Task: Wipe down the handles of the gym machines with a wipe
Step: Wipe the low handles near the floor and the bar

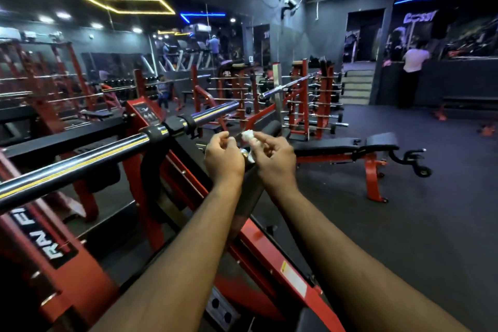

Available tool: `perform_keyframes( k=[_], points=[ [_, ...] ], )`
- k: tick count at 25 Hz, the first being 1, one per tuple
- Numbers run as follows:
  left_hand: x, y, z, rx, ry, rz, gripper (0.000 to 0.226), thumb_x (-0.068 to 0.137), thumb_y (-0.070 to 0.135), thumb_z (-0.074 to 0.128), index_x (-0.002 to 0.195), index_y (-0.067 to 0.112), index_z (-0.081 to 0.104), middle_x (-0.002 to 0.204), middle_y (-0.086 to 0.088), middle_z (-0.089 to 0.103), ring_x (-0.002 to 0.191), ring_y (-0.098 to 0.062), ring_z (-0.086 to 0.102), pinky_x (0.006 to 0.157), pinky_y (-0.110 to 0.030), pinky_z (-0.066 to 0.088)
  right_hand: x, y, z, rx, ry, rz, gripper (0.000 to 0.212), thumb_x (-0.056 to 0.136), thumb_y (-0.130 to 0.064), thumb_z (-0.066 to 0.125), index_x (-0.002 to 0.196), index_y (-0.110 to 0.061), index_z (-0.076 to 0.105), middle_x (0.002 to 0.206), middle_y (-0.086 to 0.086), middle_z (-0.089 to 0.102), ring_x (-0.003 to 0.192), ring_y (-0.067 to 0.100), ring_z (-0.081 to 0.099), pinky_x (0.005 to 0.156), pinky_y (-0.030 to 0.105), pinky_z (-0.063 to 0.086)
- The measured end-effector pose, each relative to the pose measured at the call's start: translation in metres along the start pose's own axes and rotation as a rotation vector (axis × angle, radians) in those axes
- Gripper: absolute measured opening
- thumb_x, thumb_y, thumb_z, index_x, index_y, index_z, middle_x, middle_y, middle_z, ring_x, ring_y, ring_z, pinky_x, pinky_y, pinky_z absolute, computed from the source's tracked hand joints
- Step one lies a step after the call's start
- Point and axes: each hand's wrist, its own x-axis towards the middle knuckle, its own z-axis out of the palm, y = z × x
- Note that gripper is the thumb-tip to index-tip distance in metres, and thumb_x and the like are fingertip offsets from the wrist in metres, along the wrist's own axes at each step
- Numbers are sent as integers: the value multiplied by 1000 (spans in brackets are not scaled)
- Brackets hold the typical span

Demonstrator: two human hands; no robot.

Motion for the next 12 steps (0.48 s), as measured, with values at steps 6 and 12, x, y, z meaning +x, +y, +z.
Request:
perform_keyframes(
  k=[6,12],
  points=[
    [12,-17,35,-420,-63,-143,28,93,-3,44,97,13,67,89,-7,68,66,-10,61,57,-23,49,44,35,17,-229,-32,-315,18,87,-27,56,80,-15,68,89,-7,58,92,15,54,83,46,47],
    [8,-21,37,-340,111,-11,35,81,-9,41,94,10,68,86,-10,73,61,-14,62,47,-23,47,76,41,20,-182,-200,-345,24,92,-21,53,73,-23,66,67,-19,52,71,-8,50,95,53,42]
  ],
)
